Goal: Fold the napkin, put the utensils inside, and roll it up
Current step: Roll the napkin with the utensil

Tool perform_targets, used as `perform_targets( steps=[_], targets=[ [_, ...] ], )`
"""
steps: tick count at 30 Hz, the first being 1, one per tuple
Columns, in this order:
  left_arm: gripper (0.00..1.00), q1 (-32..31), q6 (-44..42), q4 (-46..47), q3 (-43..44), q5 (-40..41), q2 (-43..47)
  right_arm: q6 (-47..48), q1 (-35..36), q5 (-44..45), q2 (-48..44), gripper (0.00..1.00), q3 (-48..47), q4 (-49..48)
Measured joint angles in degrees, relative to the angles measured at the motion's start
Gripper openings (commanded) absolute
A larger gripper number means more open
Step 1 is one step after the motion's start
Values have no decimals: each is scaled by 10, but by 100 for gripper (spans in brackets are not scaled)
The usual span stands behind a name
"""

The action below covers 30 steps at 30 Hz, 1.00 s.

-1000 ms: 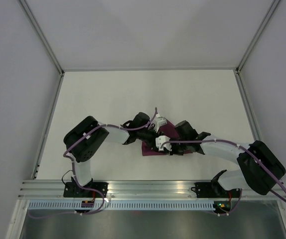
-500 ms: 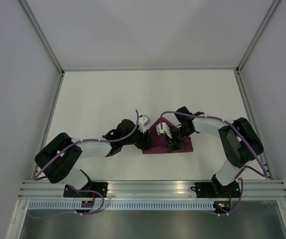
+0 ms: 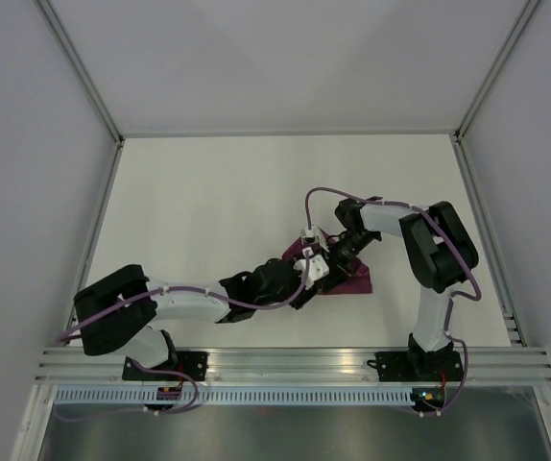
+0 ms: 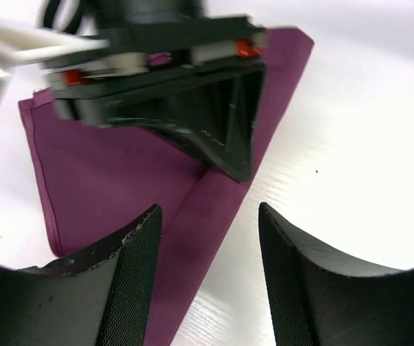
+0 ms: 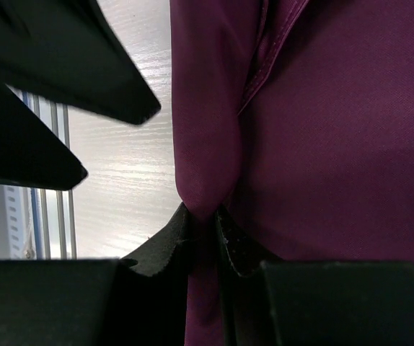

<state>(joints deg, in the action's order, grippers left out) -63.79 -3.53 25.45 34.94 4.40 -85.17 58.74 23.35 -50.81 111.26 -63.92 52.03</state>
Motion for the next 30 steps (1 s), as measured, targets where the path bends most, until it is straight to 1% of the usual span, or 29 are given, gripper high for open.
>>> perform_targets(
  steps=[4,7,10,16,23,25,30],
  targets=[
    [67,-40,-82,13,3,31,-38,-3,-3,-5,22,4,-21,25],
    [67,-57,-135,28,3,48,-66,-4,-5,-9,33,4,-30,40],
    [67,-58,-173,45,3,61,-90,-5,-6,-10,40,4,-35,51],
    [69,-58,-221,86,5,82,-135,-4,-7,-12,47,4,-38,67],
    [69,-60,-244,115,12,90,-156,-4,-12,-13,59,4,-46,86],
    [67,-60,-245,110,19,84,-160,-4,-14,-12,61,4,-48,90],
    [53,-61,-244,81,47,56,-175,-2,-16,-3,67,4,-56,106]
  ],
)
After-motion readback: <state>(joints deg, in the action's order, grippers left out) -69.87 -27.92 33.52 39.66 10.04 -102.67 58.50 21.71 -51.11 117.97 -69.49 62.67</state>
